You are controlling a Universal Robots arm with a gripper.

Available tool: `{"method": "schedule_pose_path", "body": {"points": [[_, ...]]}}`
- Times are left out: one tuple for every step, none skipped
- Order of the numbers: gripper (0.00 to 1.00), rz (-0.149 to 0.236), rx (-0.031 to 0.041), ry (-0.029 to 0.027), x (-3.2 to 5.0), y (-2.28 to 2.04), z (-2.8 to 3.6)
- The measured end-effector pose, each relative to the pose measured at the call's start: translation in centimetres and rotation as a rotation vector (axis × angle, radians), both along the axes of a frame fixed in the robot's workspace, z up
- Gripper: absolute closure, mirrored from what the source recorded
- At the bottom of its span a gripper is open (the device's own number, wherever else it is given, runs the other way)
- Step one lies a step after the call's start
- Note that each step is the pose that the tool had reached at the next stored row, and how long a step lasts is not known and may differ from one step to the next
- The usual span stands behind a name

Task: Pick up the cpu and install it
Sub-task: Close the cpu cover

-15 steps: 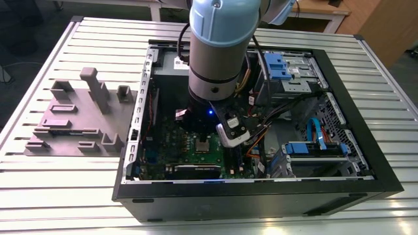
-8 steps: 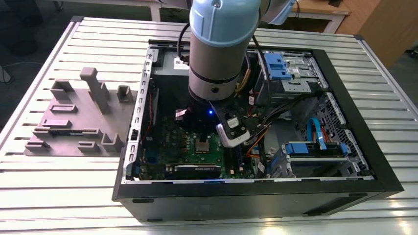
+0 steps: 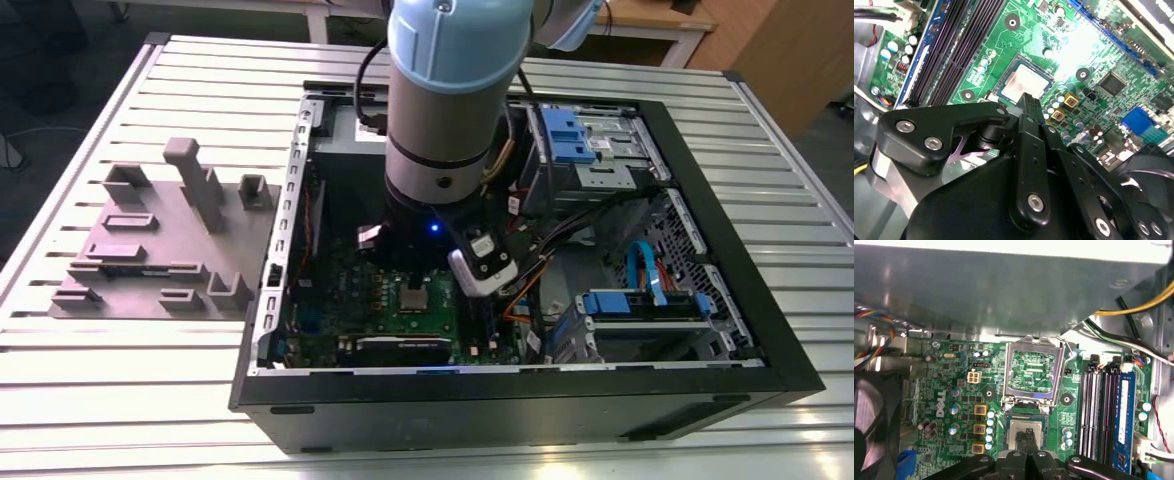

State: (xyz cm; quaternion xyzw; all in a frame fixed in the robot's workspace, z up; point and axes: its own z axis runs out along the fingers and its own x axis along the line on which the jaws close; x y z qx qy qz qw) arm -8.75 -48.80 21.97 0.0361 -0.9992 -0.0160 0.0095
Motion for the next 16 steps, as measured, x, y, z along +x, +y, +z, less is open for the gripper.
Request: {"method": "schedule_pose_path", "body": {"points": [[0.90,0.010,0.0007,-0.0001,0.00,0.00,0.09],[0.90,0.018,0.0008,-0.0001,0.00,0.00,0.30],[0.90,0.024,0.0011,-0.0001,0.00,0.00,0.53],[0.90,0.029,0.0013,-0.0001,0.00,0.00,0.76],[0.90,0.033,0.0013,-0.0001,0.00,0.00,0.99],[0.90,0.037,0.0013,-0.0001,0.00,0.00,1.18],[0.90,0.041,0.0013,-0.0005,0.01,0.00,1.27],[0.90,0.048,0.0027,-0.0015,0.01,0.00,1.26],[0.90,0.059,0.0035,-0.0018,0.01,0.00,1.26],[0.90,0.076,0.0034,-0.0017,0.00,0.00,1.26],[0.90,0.094,0.0035,-0.0017,0.00,0.00,1.24],[0.90,0.112,0.0034,-0.0017,0.00,0.00,1.21],[0.90,0.130,0.0034,-0.0015,0.00,0.00,1.19],[0.90,0.148,0.0034,-0.0016,0.00,0.00,1.16],[0.90,0.167,0.0035,-0.0015,0.00,0.00,1.14],[0.90,0.185,0.0034,-0.0015,0.00,0.00,1.11]]}}
